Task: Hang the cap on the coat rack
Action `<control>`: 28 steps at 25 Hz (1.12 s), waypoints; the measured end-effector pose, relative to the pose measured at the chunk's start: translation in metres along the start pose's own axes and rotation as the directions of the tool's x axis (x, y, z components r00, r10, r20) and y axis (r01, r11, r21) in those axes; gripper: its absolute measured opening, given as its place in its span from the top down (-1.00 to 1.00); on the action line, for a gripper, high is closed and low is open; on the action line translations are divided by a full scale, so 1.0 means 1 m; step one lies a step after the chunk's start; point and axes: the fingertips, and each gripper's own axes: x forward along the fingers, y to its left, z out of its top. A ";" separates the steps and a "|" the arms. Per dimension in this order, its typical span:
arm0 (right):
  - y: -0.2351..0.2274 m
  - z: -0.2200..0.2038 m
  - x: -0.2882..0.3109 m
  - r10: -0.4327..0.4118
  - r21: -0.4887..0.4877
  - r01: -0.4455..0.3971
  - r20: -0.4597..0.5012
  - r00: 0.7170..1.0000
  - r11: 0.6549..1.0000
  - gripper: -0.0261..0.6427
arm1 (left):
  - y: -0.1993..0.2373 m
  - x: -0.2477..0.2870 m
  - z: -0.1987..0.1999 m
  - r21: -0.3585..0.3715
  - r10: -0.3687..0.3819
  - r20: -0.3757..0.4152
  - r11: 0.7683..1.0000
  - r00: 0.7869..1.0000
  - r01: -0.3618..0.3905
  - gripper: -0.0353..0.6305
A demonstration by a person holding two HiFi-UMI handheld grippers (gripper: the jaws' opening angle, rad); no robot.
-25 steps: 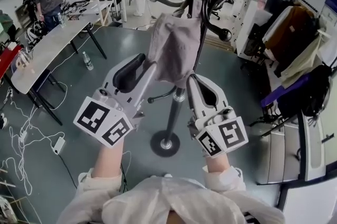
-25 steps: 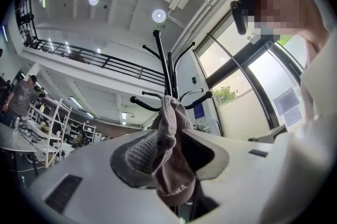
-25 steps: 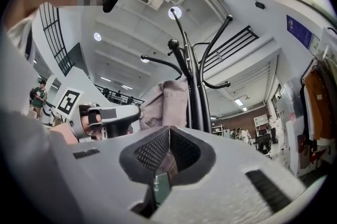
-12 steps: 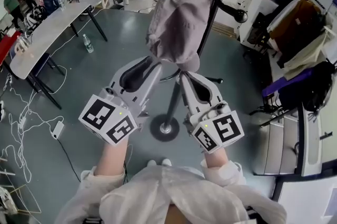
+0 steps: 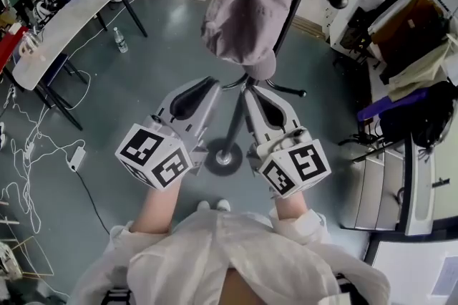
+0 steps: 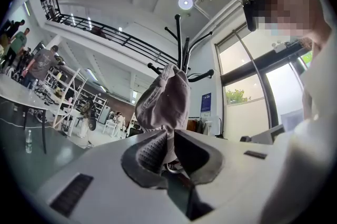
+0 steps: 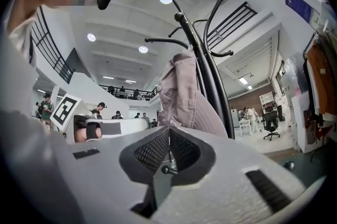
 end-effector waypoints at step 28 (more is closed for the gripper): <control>0.005 -0.049 -0.021 0.025 0.044 -0.020 -0.109 0.994 0.999 0.91 | -0.020 -0.004 -0.074 0.046 0.002 -0.155 0.999 0.988 0.005 0.85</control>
